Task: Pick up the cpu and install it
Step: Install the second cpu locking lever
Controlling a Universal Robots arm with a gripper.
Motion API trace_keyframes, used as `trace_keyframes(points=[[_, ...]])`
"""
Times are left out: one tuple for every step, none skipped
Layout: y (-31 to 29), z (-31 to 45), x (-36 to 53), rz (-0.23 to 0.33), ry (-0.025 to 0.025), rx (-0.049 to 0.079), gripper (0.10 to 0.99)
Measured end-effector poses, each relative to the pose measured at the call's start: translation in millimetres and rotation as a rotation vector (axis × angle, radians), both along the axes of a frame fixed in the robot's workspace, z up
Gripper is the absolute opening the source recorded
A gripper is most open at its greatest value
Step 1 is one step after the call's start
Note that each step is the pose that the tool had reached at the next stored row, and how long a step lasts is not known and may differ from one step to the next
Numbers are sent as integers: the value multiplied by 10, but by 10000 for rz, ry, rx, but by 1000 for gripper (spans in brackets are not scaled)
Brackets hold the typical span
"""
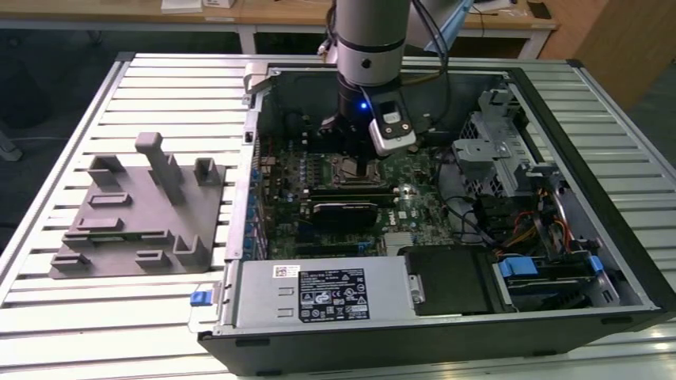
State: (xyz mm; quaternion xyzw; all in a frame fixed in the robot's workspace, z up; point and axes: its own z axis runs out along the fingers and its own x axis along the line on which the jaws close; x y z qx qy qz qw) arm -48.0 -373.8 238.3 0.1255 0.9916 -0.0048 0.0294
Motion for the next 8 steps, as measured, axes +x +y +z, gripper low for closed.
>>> trace_keyframes(points=[[-4,-7,-5,86,-1,2,106],[-11,-13,-11,152,0,1,106],[-18,-19,-19,209,-1,2,106],[-26,-26,-28,261,0,2,106],[-34,-33,-39,309,-1,4,106],[-41,-41,-51,358,0,9,106],[-45,-49,-63,413,-1,26,106],[-50,-57,-74,465,-2,47,106]])
